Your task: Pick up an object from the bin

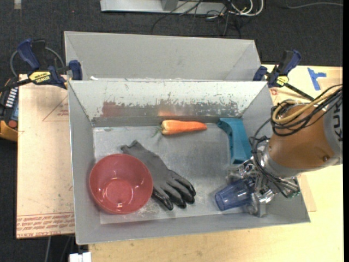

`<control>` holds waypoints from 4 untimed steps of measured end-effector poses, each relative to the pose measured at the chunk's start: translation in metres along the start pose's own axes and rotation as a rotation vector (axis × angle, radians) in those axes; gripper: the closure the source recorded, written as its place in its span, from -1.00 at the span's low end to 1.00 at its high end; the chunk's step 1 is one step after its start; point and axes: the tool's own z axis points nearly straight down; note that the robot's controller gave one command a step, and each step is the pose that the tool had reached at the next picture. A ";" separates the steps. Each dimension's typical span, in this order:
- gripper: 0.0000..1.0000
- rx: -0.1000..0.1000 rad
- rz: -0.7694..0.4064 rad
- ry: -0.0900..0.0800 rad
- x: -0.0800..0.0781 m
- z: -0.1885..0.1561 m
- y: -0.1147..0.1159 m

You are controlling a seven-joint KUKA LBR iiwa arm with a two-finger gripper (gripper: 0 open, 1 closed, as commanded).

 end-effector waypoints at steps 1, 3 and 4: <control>1.00 0.005 0.264 0.001 0.011 0.001 -0.004; 1.00 0.005 0.264 0.001 0.011 0.001 -0.004; 1.00 0.003 0.263 0.004 0.011 -0.003 -0.003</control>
Offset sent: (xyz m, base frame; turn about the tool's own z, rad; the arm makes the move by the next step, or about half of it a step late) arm 0.0000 0.0000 0.0000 0.0000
